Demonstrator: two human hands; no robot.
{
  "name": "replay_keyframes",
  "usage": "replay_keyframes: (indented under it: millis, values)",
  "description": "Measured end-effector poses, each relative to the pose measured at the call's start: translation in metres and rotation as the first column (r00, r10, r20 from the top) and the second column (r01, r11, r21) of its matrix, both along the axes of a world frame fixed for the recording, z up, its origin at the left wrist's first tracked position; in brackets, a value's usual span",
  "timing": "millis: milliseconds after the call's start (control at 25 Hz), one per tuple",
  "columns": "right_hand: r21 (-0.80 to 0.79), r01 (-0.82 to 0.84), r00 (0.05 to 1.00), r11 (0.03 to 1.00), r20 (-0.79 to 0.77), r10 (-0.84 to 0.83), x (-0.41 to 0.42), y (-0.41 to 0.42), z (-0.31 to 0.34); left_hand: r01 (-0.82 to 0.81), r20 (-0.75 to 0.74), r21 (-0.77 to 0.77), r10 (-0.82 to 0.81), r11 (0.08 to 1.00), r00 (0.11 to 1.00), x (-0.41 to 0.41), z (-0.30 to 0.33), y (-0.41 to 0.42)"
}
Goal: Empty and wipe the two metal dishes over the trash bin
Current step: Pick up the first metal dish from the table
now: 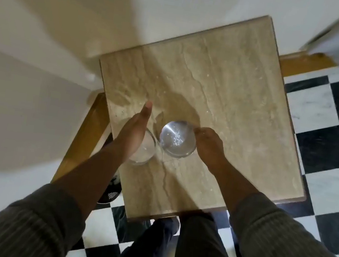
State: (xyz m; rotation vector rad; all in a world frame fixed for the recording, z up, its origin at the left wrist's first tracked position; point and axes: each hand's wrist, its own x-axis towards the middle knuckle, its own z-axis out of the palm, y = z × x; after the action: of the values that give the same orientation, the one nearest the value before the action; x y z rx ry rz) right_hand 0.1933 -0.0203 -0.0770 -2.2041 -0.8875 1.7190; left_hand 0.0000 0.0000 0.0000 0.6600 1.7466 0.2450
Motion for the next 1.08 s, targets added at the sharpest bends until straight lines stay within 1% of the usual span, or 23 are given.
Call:
replay_keyframes:
  millis: [120, 200, 280, 360, 480, 560, 680, 760, 880, 960, 1040, 1080]
  values:
    - [-0.016, -0.044, 0.998, 0.999, 0.047, 0.045, -0.003, -0.002, -0.027, 0.071, -0.037, -0.044, -0.073, 0.996, 0.997, 0.015, -0.035, 0.014]
    - [-0.004, -0.078, 0.996, 0.997, 0.049, 0.078, -0.008, -0.007, -0.034, 0.092, -0.055, -0.075, -0.097, 0.993, 0.994, 0.022, -0.047, 0.016]
    - [-0.004, -0.121, 0.988, 0.993, 0.093, 0.121, -0.008, -0.013, -0.045, 0.13, -0.006, -0.102, -0.132, 0.986, 0.991, 0.029, -0.066, 0.008]
    - [-0.021, -0.13, 0.983, 0.991, 0.129, 0.132, -0.011, -0.016, -0.045, 0.168, 0.049, -0.11, -0.163, 0.98, 0.985, 0.031, -0.074, 0.0]
    - [-0.01, -0.12, 0.978, 0.993, 0.169, 0.12, -0.016, -0.018, -0.031, 0.201, 0.067, -0.041, -0.198, 0.979, 0.978, 0.03, -0.066, -0.002]
    - [0.01, -0.099, 0.978, 0.995, 0.184, 0.095, -0.022, -0.019, -0.015, 0.188, 0.079, -0.002, -0.188, 0.982, 0.979, 0.02, -0.057, 0.001]
    - [0.027, -0.055, 0.987, 0.998, 0.153, 0.051, -0.037, -0.02, 0.01, 0.161, 0.135, 0.054, -0.167, 0.985, 0.977, -0.006, -0.033, -0.002]
    - [0.032, -0.066, 0.99, 0.997, 0.128, 0.062, -0.057, -0.019, 0.026, 0.121, 0.164, 0.068, -0.13, 0.99, 0.978, -0.031, -0.018, -0.009]
    - [0.054, -0.129, 0.989, 0.99, 0.082, 0.124, -0.099, -0.025, 0.04, -0.033, 0.13, 0.038, 0.028, 0.999, 0.991, -0.076, -0.005, -0.03]
    - [0.066, -0.196, 0.981, 0.978, 0.028, 0.195, -0.137, -0.037, 0.041, -0.16, 0.127, 0.041, 0.153, 0.986, 0.98, -0.111, -0.003, -0.053]
    - [0.068, -0.261, 0.964, 0.963, -0.02, 0.263, -0.172, -0.051, 0.037, -0.216, 0.143, 0.038, 0.209, 0.976, 0.967, -0.146, -0.004, -0.082]
    - [0.064, -0.291, 0.955, 0.955, -0.035, 0.293, -0.187, -0.058, 0.033, -0.245, 0.128, 0.033, 0.239, 0.969, 0.962, -0.162, -0.008, -0.096]
